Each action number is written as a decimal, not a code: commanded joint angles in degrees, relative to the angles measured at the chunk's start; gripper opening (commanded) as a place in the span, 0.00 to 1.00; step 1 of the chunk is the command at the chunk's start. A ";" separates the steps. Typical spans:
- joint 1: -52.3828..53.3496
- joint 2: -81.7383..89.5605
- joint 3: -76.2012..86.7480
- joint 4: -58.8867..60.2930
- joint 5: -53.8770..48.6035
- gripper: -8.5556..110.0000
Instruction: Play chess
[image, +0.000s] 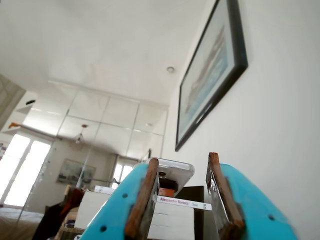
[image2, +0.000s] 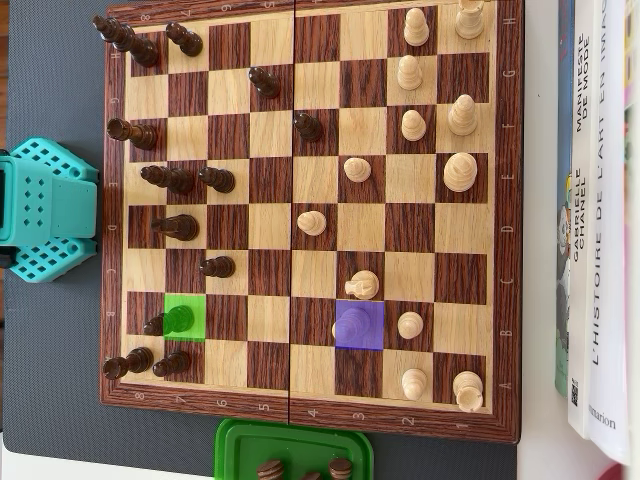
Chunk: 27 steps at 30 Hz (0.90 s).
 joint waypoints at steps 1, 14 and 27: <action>-0.26 -0.35 -3.34 5.36 -2.20 0.20; 0.44 -0.88 -17.58 51.77 -9.93 0.20; 5.71 -18.54 -35.86 96.50 -9.93 0.20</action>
